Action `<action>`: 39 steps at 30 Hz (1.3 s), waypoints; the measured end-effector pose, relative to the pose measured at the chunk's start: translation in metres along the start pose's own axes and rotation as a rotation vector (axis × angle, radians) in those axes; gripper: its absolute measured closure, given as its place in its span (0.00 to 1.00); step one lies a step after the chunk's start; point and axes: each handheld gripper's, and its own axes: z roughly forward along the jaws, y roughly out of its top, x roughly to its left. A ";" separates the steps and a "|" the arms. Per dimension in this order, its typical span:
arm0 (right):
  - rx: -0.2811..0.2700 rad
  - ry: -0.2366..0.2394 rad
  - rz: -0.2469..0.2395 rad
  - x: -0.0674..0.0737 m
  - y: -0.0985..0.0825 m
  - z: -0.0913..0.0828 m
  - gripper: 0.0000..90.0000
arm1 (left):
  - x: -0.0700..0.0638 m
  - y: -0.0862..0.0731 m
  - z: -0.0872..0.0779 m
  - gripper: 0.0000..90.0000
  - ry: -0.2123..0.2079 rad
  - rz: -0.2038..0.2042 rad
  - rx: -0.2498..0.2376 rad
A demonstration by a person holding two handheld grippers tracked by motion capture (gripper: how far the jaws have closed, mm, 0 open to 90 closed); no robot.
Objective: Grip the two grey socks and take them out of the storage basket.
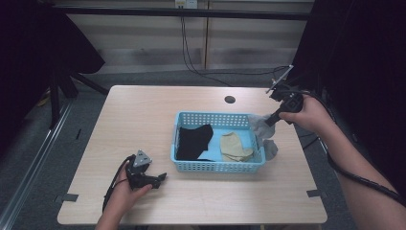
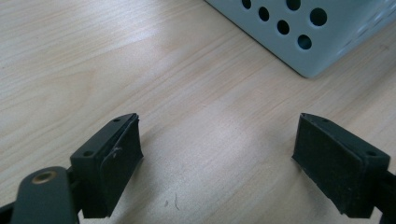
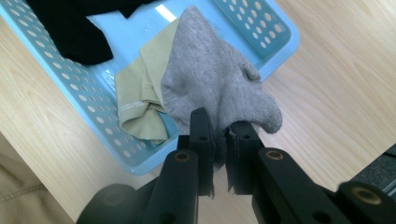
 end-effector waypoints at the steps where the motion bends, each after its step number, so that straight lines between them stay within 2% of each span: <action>1: -0.003 0.000 0.004 -0.001 -0.002 -0.001 0.92 | 0.000 0.000 0.000 0.16 0.000 0.002 0.001; 10: -0.003 -0.014 0.032 -0.009 -0.013 -0.004 0.92 | 0.000 0.000 0.000 0.16 0.000 0.000 0.000; 22: 0.007 -0.021 0.046 -0.016 -0.027 -0.006 0.92 | 0.000 0.000 0.000 0.16 0.002 0.001 0.000; 39: 0.034 -0.030 0.079 -0.029 -0.044 0.009 0.92 | 0.000 0.000 0.000 0.16 0.002 0.001 -0.002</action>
